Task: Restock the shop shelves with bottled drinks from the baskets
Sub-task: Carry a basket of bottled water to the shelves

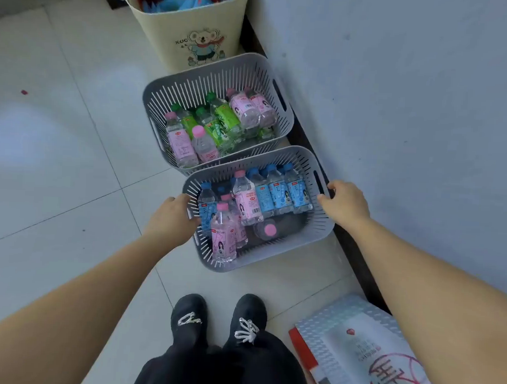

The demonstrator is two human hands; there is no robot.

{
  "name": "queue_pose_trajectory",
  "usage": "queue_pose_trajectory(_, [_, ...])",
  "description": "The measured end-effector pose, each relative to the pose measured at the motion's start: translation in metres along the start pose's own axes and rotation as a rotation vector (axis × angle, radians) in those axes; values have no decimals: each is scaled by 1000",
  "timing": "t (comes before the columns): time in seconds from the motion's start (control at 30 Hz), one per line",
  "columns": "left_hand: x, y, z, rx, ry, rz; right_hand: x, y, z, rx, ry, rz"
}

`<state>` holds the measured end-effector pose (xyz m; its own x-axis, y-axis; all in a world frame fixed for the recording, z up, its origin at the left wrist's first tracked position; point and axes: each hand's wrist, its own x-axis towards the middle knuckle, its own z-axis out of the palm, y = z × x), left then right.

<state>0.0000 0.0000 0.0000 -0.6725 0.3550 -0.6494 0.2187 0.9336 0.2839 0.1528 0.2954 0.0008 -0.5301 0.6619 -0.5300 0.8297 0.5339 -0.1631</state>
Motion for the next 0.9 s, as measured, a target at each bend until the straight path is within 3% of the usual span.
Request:
queue_pose_trajectory(0.17, [45,-18,59,-402,-121,-397,48,9,56,84,28,121])
queue_pose_trajectory(0.33, [70,-35,94,-737,-19,-438,87,15,80,155,137,128])
queue_pose_trajectory(0.47, [77,-39,104,-971,14,-432,106,18,91,365,94,204])
queue_pose_trajectory(0.67, [77,-41,112,-881,136,-453,99,13,92,377,77,283])
queue_pose_trajectory(0.9, [29,-65,72,-636,222,-380,26,11,84,342,77,295])
